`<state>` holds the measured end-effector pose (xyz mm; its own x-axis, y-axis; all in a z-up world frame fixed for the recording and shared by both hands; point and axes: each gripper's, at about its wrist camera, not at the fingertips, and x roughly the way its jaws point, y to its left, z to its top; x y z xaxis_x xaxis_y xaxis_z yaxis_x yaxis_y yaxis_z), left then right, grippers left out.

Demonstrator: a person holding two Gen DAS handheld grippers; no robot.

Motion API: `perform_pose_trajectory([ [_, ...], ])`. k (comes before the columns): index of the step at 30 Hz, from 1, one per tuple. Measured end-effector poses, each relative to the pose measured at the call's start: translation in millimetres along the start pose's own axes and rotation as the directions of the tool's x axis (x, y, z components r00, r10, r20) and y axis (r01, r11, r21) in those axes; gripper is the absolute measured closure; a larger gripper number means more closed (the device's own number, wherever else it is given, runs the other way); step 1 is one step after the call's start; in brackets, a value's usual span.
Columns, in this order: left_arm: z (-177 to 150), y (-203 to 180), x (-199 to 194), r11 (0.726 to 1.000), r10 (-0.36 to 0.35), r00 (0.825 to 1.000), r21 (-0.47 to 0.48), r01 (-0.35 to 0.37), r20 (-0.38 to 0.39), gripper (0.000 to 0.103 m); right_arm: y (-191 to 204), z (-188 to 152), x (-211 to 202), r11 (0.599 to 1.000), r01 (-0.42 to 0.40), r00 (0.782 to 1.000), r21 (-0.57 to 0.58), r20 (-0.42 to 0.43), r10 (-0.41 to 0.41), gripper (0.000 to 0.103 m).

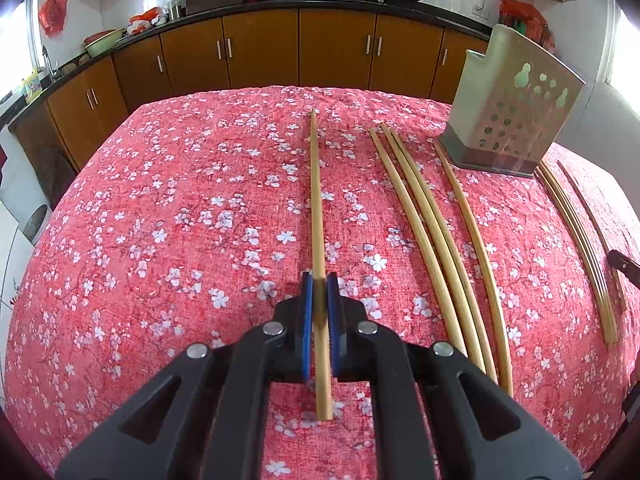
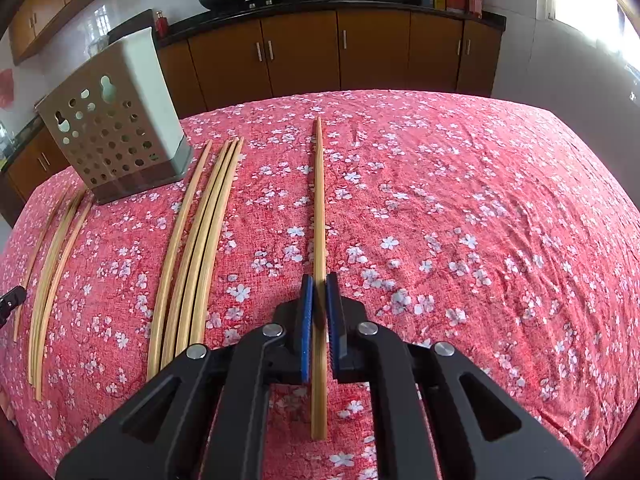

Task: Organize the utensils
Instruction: 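Lift both held chopsticks and carry them above the beige utensil holder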

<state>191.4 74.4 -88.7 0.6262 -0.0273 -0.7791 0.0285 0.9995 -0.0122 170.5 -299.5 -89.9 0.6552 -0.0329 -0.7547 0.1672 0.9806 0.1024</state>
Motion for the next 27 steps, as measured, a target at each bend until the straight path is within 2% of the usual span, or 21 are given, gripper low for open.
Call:
perform_pose_trajectory([
  [3, 3, 1, -6, 1.000, 0.001, 1.000, -0.009, -0.001, 0.011, 0.095, -6, 2, -13, 1.000, -0.019, 0.999, 0.021, 0.032, 0.018, 0.095],
  [8, 20, 5, -40, 1.000, -0.007, 0.992, -0.011, 0.009, 0.125, 0.095, -14, 15, -51, 0.999, -0.031, 0.986, 0.031, 0.162, 0.025, 0.095],
  [15, 54, 11, -93, 0.997, -0.010, 0.955, -0.068, 0.031, 0.295, 0.095, -21, 34, -94, 0.997, -0.051, 0.952, 0.051, 0.304, 0.033, 0.095],
  [20, 75, 20, -113, 0.994, -0.001, 0.933, -0.105, 0.042, 0.361, 0.095, -20, 47, -108, 0.997, -0.057, 0.936, 0.044, 0.350, 0.038, 0.095],
  [25, 95, 23, -122, 0.995, 0.025, 0.921, -0.096, 0.013, 0.389, 0.096, -12, 69, -112, 0.998, -0.051, 0.925, 0.027, 0.379, 0.037, 0.096],
  [27, 106, 24, -126, 0.995, 0.032, 0.915, -0.102, 0.010, 0.402, 0.096, -8, 83, -119, 0.998, -0.066, 0.913, 0.022, 0.405, 0.052, 0.096],
])
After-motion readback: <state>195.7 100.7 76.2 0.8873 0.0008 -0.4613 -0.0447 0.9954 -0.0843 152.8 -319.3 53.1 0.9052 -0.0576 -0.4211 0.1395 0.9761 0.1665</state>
